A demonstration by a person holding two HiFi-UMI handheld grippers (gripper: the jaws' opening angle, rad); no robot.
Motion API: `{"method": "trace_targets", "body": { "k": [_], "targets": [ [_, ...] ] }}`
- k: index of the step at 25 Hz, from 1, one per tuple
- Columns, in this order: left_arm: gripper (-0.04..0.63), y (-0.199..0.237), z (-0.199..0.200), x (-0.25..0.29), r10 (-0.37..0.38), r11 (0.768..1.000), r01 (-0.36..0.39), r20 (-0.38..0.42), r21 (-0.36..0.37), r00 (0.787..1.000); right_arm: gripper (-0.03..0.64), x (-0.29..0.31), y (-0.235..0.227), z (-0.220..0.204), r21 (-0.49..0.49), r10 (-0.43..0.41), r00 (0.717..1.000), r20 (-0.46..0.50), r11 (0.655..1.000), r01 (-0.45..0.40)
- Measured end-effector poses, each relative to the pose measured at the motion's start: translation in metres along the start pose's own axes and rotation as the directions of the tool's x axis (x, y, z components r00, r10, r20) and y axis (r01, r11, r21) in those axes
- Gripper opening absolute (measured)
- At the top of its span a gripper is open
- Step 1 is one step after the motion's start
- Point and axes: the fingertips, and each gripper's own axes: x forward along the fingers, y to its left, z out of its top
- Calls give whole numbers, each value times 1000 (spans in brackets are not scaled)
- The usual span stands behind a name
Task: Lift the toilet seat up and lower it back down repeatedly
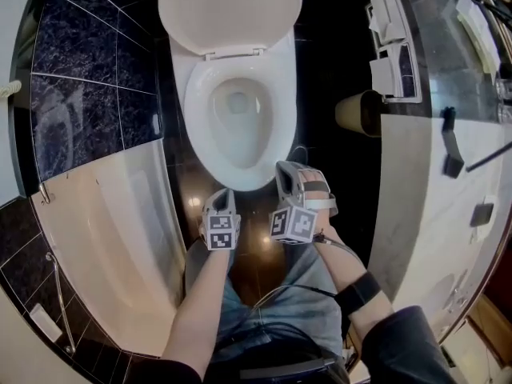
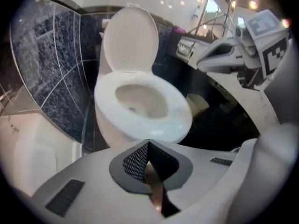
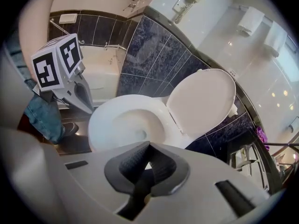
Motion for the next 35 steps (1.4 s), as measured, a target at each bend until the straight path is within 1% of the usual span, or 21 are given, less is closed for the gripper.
{"method": "trace_targets", "body": {
  "k": [3,4,6,11,14,16,18,21,24,27,29,31,33,35],
  "targets": [
    [-6,2,2,23,-6,1000,6,-7,29,1000,18,14,5,-7,20,-1,1000,-8,1000,1],
    [-6,4,3,28,-4,1000,4,-16,25,1000,18,17,6,-10,29,-1,1000,-14,1000,2],
    [-5,7,1,28,-1,1000,1,-25,14,1000,18,19,8,-14,45,1,1000,-23,999,0],
    [-5,10,12,20,-5,1000,5,-5,30,1000,20,20,5,-13,61,-2,1000,-27,998,4],
    [-5,14,35,9,-2,999,1,24,53,1000,20,17,-4,-5,75,-10,1000,-19,997,11],
    [-5,14,54,-7,2,998,-5,50,62,999,21,6,-13,3,97,-13,1000,-8,995,14],
    [-5,12,78,-33,8,997,-14,78,72,997,21,-12,-27,16,135,-17,1000,11,991,15],
    [-5,9,125,-84,17,996,-29,138,84,990,23,-46,-56,40,219,-34,998,50,976,22],
    [-5,6,184,-141,30,994,-53,228,97,973,25,-80,-92,67,313,-49,993,108,950,13],
    [-5,2,242,-198,37,988,-82,323,127,946,25,-113,-131,97,380,-85,983,164,925,16],
    [-5,0,274,-233,43,985,-103,373,140,927,25,-134,-154,116,423,-105,972,210,906,6],
    [-5,-3,295,-265,57,983,-123,404,139,913,25,-156,-172,130,447,-115,962,246,895,-7],
    [-5,-3,305,-290,80,980,-151,428,133,900,25,-179,-183,137,459,-125,956,265,888,-11],
    [-5,-6,319,-311,89,979,-163,459,123,884,25,-198,-197,141,480,-140,950,278,877,-11]
  ]
}}
